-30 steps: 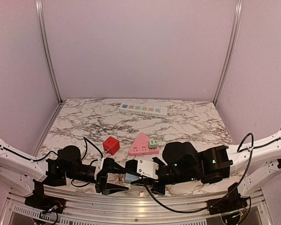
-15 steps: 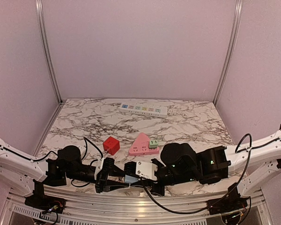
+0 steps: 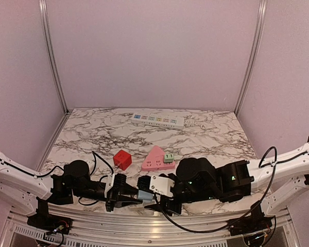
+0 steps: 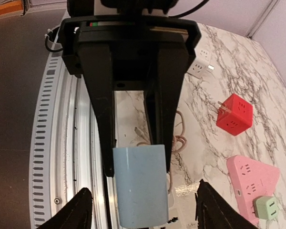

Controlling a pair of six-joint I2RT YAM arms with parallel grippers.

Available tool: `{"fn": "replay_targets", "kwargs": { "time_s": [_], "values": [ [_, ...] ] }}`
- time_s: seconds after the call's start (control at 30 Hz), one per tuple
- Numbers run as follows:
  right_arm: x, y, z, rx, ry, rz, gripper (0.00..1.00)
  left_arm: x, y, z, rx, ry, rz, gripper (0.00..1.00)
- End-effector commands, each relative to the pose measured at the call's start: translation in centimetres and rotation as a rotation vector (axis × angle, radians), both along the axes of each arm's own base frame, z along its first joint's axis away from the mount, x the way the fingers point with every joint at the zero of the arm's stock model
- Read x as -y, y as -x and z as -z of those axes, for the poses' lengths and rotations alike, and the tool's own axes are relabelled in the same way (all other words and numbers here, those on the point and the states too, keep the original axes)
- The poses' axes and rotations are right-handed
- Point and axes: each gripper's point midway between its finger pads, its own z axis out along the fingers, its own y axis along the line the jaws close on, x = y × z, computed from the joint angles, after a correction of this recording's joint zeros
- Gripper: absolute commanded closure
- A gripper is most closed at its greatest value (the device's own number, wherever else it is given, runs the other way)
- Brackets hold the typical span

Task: Insert the plug
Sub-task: Pass from the right arm to the left, then insert the plug into the socket slot.

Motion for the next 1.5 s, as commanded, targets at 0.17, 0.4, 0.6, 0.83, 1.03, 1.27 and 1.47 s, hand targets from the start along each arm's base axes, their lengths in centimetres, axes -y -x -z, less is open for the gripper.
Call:
{"fn": "replay_targets", "kwargs": {
  "time_s": [0.17,0.4,0.6,0.83,1.03,1.27,1.47],
  "values": [
    [6.1,-5.8,-3.6,0.026,-0.196,0.459,0.02,-0.5,-4.8,0.4,0.094,-0.063,-0.271,1.0],
    [9.5,-7.7,-0.2,-0.051,-0.211,0.73,0.02,-0.1,-10.3,1.3,0.161,-0.34,-0.523,1.0],
    [11.8,-9.4,3.6,0.008,-0.055,0.977,0.01,1.0,-12.3,0.0,0.209,-0.537,-0.569,1.0],
    [13.2,-8.5,7.7,-0.061,0.02,1.12,0.01,0.7,-13.9,1.2,0.331,-0.758,-0.522,1.0],
    [13.5,-7.0,7.3,-0.067,0.005,1.141,0.02,0.3,-14.5,2.3,0.322,-0.825,-0.378,1.0],
    [14.4,-6.4,7.4,-0.207,-0.1,1.207,0.02,-0.5,-17.3,3.6,0.355,-0.968,-0.311,1.0],
    [13.6,-6.1,7.1,-0.32,-0.238,1.183,0.01,-0.5,-18.9,4.7,0.346,-1.034,-0.234,1.0]
  ]
}}
